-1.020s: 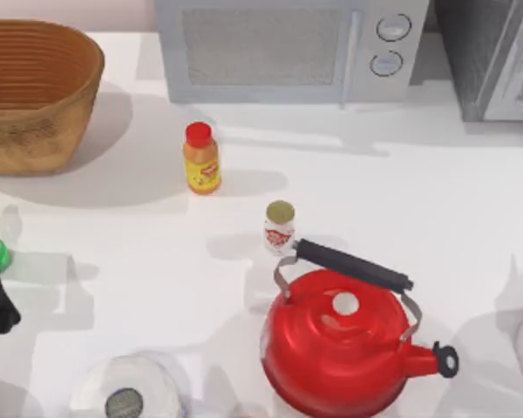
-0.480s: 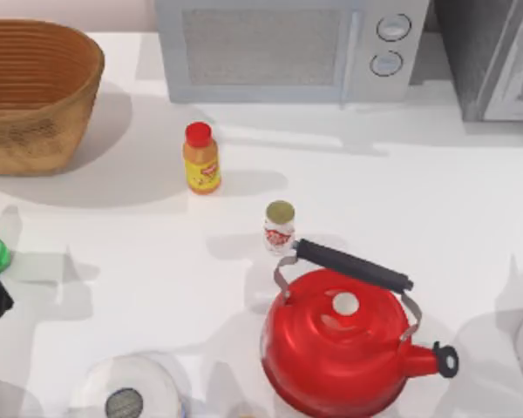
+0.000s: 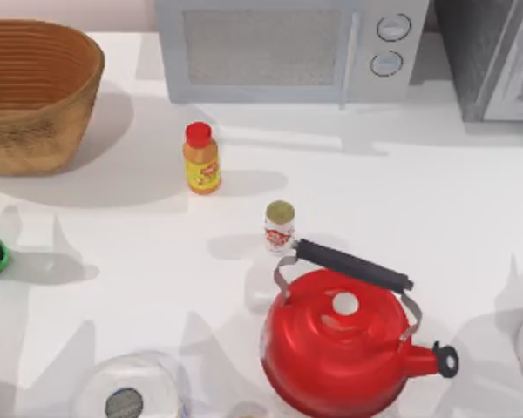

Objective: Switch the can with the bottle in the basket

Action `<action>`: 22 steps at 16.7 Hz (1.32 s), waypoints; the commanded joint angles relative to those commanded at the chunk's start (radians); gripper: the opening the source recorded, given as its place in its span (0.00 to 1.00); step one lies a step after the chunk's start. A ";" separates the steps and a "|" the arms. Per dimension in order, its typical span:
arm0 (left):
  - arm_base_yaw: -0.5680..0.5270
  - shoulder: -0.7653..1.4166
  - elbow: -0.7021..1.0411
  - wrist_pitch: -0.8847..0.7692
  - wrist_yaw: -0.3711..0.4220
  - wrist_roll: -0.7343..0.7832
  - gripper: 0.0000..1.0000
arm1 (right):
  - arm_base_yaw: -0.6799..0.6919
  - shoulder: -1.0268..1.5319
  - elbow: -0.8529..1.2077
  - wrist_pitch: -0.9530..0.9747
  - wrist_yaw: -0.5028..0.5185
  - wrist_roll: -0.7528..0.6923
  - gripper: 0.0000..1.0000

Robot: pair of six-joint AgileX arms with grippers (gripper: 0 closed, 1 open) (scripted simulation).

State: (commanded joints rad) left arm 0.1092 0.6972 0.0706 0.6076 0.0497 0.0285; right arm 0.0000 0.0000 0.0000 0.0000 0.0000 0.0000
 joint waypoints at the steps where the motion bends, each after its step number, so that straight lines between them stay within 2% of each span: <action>1: 0.015 0.094 -0.002 0.072 0.014 0.006 1.00 | 0.000 0.000 0.000 0.000 0.000 0.000 1.00; 7: 0.096 0.607 -0.035 0.462 0.130 0.045 1.00 | 0.000 0.000 0.000 0.000 0.000 0.000 1.00; 11: 0.132 0.820 -0.055 0.604 0.198 0.064 1.00 | 0.000 0.000 0.000 0.000 0.000 0.000 1.00; 17: 0.140 0.870 -0.058 0.632 0.218 0.069 1.00 | 0.000 0.000 0.000 0.000 0.000 0.000 1.00; 22: 0.114 0.891 -0.038 0.649 0.193 0.058 1.00 | 0.000 0.000 0.000 0.000 0.000 0.000 1.00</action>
State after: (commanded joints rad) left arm 0.2236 1.5887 0.0323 1.2565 0.2428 0.0869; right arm 0.0000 0.0000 0.0000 0.0000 0.0000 0.0000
